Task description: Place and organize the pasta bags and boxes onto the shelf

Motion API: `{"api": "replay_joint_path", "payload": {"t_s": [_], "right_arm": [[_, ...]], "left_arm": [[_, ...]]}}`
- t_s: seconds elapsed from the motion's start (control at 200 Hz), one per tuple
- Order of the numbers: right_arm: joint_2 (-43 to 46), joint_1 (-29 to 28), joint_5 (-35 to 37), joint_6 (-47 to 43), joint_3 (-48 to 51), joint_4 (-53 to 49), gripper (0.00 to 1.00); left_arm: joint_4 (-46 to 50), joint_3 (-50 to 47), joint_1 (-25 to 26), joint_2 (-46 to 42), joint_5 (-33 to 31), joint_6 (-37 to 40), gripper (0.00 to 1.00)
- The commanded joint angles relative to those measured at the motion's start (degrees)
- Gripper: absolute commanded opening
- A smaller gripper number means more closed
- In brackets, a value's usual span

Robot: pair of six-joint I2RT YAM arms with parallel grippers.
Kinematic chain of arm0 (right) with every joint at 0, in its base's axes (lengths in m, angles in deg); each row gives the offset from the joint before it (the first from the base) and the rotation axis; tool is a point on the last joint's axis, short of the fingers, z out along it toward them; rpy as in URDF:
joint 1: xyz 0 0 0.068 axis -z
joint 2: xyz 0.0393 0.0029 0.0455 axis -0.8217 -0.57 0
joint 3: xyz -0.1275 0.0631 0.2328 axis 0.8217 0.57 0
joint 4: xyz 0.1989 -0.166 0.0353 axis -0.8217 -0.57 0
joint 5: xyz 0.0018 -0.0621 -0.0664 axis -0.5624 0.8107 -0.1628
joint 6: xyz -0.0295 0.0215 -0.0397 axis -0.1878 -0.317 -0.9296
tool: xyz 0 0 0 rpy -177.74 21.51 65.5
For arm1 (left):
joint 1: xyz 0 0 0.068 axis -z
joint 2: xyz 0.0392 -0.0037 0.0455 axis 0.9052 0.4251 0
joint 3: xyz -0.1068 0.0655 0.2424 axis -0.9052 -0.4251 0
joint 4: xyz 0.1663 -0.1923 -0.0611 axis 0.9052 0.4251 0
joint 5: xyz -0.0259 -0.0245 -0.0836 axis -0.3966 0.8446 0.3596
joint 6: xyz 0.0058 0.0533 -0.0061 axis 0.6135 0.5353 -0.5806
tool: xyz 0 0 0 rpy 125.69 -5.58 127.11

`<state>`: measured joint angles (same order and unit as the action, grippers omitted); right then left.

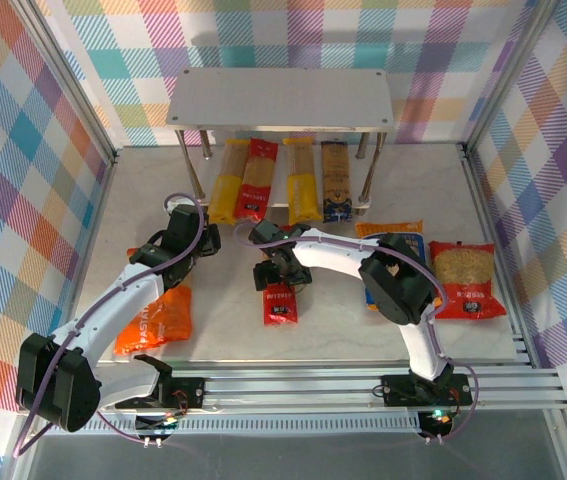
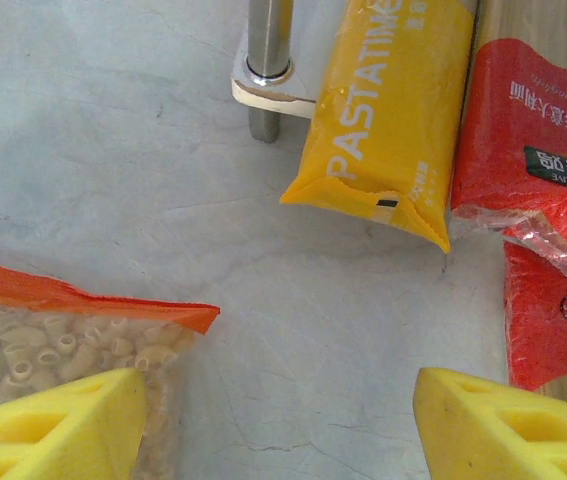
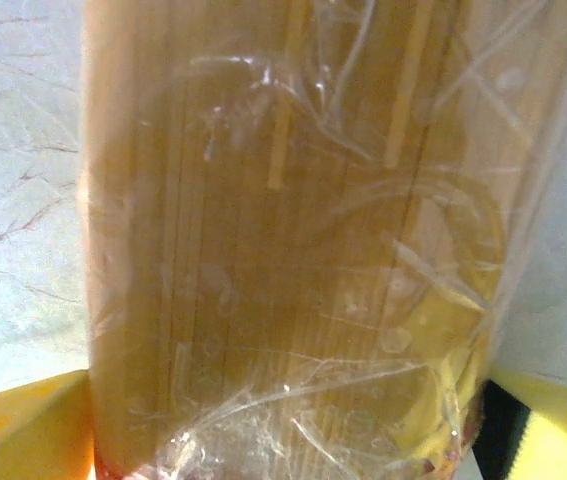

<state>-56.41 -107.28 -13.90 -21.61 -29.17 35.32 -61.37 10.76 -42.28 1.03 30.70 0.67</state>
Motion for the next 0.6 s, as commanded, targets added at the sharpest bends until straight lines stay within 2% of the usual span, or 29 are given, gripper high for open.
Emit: {"api": "replay_joint_path", "payload": {"t_s": [0.0,0.27,0.45,0.595], "right_arm": [[-2.7,-0.4,-3.9,-0.6,0.4,-1.4,0.83],[0.1,-0.4,-5.4,-1.7,4.3,-2.5,0.64],[3.3,-0.4,-6.9,-2.5,6.4,-3.0,0.36],[5.5,-0.4,-8.7,-3.1,6.5,-3.4,0.19]], "left_arm": [[-1.2,-0.8,-0.6,-0.8,0.5,-1.0,0.71],[-1.3,-0.4,-0.6,-0.1,1.0,-1.1,0.71],[-1.5,-0.1,-0.6,0.4,1.4,-1.3,0.70],[-1.6,0.1,-0.6,0.6,1.7,-1.4,0.70]]}}
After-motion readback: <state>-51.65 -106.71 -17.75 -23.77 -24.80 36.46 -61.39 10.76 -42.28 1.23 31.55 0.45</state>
